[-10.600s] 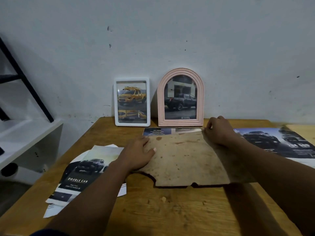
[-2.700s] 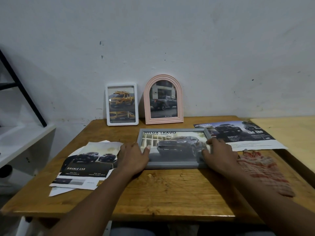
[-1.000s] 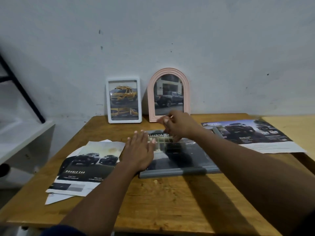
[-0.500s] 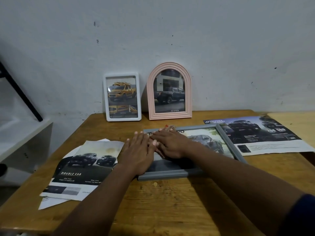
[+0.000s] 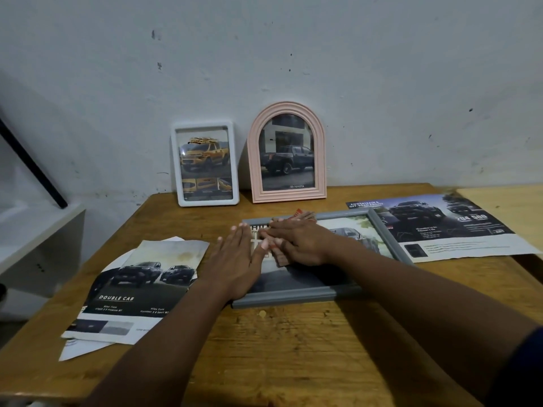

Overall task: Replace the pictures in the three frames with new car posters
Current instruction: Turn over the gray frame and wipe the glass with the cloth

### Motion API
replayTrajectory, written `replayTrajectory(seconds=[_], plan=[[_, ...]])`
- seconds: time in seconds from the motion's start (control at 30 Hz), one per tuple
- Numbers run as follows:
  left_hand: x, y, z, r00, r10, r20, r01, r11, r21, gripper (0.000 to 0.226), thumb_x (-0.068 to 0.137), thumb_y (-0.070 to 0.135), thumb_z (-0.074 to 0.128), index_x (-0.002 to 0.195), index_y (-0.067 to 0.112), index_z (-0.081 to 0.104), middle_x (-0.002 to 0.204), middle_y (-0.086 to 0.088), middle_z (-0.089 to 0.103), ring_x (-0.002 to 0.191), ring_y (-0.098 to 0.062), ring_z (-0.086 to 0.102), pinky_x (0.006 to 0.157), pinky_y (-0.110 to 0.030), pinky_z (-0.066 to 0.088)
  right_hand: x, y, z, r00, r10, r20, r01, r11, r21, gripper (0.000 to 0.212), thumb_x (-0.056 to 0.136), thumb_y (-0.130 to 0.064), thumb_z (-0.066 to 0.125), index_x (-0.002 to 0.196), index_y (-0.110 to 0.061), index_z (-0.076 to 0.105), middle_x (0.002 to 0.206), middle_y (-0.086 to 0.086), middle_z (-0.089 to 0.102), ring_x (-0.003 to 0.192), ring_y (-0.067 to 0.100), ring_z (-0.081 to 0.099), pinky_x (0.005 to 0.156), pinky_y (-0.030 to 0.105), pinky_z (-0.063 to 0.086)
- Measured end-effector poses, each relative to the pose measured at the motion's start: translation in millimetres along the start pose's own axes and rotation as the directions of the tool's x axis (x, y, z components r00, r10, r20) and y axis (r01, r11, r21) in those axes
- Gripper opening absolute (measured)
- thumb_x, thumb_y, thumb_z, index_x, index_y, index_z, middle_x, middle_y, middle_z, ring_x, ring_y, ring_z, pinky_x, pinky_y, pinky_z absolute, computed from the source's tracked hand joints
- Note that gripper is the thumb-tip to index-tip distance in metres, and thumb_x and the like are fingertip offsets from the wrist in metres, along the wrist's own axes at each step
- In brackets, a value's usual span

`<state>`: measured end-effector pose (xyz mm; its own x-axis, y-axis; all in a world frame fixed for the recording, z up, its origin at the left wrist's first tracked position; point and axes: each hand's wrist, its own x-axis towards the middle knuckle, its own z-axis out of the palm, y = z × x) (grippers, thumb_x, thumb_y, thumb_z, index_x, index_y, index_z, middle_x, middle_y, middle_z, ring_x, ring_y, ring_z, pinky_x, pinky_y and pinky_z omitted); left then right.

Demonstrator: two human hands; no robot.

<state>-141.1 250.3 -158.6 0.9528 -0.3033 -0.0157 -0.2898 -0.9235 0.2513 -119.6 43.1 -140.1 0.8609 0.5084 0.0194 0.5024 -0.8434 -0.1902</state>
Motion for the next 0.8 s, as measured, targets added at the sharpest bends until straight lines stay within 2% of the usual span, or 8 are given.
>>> replayTrajectory(seconds=[0.13, 0.3, 0.43, 0.53, 0.67, 0.8], plan=[[1, 0, 1, 1.000, -0.002, 0.008, 0.002, 1.000, 0.008, 0.090, 0.091, 0.072, -0.004, 0.162, 0.018, -0.006, 0.170, 0.000, -0.009, 0.155, -0.013, -0.010, 0.126, -0.039, -0.004, -21, 23, -2, 0.994, 0.106, 0.021, -0.106, 0.994, -0.015, 0.053, 0.106, -0.039, 0.029, 0.157, -0.027, 0.021, 0.165, -0.002, 0.016, 0.152, 0.017, 0.011, 0.120, 0.038, 0.007], [-2, 0, 3, 1.000, -0.007, 0.015, 0.007, 1.000, 0.005, 0.097, 0.085, 0.077, -0.007, 0.162, 0.018, -0.007, 0.170, 0.000, -0.009, 0.155, -0.013, -0.010, 0.126, -0.041, -0.003, -37, 30, -10, 0.964, 0.264, 0.017, -0.264, 0.964, -0.009, 0.054, 0.106, -0.039, 0.028, 0.156, -0.021, 0.025, 0.164, 0.002, 0.020, 0.152, 0.020, 0.015, 0.122, 0.043, 0.014], [-1, 0, 2, 1.000, -0.007, 0.003, 0.007, 1.000, 0.008, 0.096, 0.086, 0.077, -0.007, 0.162, 0.018, -0.007, 0.170, 0.000, -0.009, 0.155, -0.014, -0.009, 0.126, -0.040, -0.003, -38, 19, -9, 0.961, 0.275, 0.040, -0.273, 0.961, -0.050, 0.057, 0.106, -0.040, 0.025, 0.158, -0.019, 0.015, 0.166, 0.003, 0.010, 0.153, 0.020, 0.006, 0.121, 0.041, 0.008], [0, 1, 2, 1.000, -0.007, 0.000, 0.007, 1.000, 0.004, 0.093, 0.088, 0.076, -0.005, 0.162, 0.019, -0.006, 0.170, 0.000, -0.009, 0.155, -0.013, -0.009, 0.126, -0.040, -0.003, -48, 31, -8, 0.934, 0.357, 0.030, -0.356, 0.934, -0.030, 0.059, 0.105, -0.044, 0.024, 0.159, -0.023, 0.011, 0.167, 0.002, 0.006, 0.153, 0.021, 0.005, 0.121, 0.043, 0.009], [-1, 3, 2, 1.000, -0.008, 0.004, 0.008, 1.000, -0.010, 0.088, 0.093, 0.073, -0.001, 0.162, 0.019, -0.006, 0.170, 0.001, -0.009, 0.155, -0.012, -0.009, 0.125, -0.039, -0.004, -63, 38, -8, 0.841, 0.541, 0.016, -0.539, 0.840, -0.065, 0.079, 0.099, -0.056, 0.029, 0.158, -0.010, 0.004, 0.165, 0.015, 0.005, 0.153, 0.031, 0.003, 0.123, 0.046, 0.007], [-1, 5, 1, 1.000, -0.011, -0.004, 0.010, 0.999, -0.038, 0.087, 0.094, 0.073, -0.001, 0.163, 0.020, -0.003, 0.171, 0.001, -0.005, 0.156, -0.013, -0.005, 0.126, -0.040, -0.002, -59, 15, 5, 0.683, 0.730, -0.017, -0.730, 0.683, -0.002, 0.095, 0.095, -0.064, 0.032, 0.155, 0.002, -0.002, 0.163, 0.026, -0.003, 0.151, 0.040, 0.000, 0.123, 0.051, 0.005]])
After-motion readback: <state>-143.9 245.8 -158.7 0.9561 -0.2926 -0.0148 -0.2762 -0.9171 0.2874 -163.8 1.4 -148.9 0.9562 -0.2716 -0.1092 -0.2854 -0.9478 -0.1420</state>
